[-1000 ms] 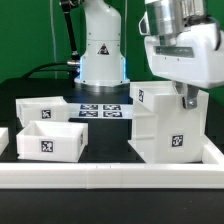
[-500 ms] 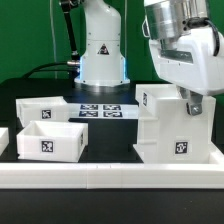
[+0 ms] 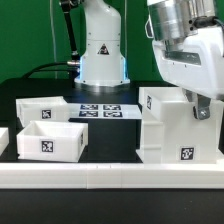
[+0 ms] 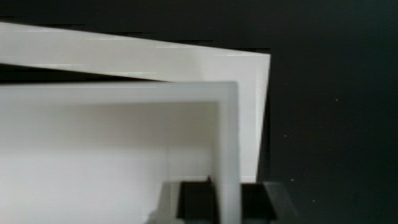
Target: Assemble drawer
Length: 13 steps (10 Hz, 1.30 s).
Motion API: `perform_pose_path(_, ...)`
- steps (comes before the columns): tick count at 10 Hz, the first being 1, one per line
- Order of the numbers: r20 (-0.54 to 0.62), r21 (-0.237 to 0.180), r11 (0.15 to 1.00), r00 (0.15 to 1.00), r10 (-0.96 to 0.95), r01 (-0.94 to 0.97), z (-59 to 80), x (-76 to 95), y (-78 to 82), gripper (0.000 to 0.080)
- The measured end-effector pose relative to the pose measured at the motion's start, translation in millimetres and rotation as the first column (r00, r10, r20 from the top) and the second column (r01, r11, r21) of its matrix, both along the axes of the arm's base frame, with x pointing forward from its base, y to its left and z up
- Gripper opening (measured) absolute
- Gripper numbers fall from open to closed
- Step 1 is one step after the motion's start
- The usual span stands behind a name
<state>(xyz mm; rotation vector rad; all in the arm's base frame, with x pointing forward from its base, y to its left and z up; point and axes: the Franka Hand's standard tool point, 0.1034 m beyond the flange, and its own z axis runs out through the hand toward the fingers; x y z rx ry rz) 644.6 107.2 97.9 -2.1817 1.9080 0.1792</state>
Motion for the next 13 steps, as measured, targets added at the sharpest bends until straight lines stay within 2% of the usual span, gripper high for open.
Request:
perform_pose_path(3, 0.001, 0.000, 1.000, 1.000, 0.003, -0.003, 0.4, 0.5, 0.3, 0.0057)
perform_pose_path(4, 0.004, 0.000, 1.000, 1.000, 0.004, -0.004, 0.9, 1.1, 0.3, 0.0239)
perform_pose_path(5, 0.006, -0.001, 1.000, 1.000, 0.005, -0.005, 1.4, 1.6, 0.4, 0.0455)
perform_pose_path(6, 0.011, -0.002, 1.000, 1.000, 0.022, -0.022, 2.4, 1.1, 0.4, 0.0455)
perform_pose_path(7, 0.021, -0.008, 0.995, 0.995, 0.102, -0.102, 4.6, -4.7, -0.9, 0.0579)
perform_pose_path(8, 0.012, -0.003, 0.982, 0.982, 0.191, -0.191, 11.5, -11.3, -2.9, 0.0630)
perform_pose_path(11, 0.057, -0.007, 0.906, 0.904, 0.423, -0.424, 38.0, -16.4, -25.9, 0.0645)
perform_pose_path(12, 0.061, -0.008, 0.903, 0.901, 0.429, -0.429, 38.3, -15.9, -30.1, 0.0648)
perform_pose_path(13, 0.058, -0.006, 0.901, 0.900, 0.432, -0.433, 36.3, -16.9, -25.9, 0.0648)
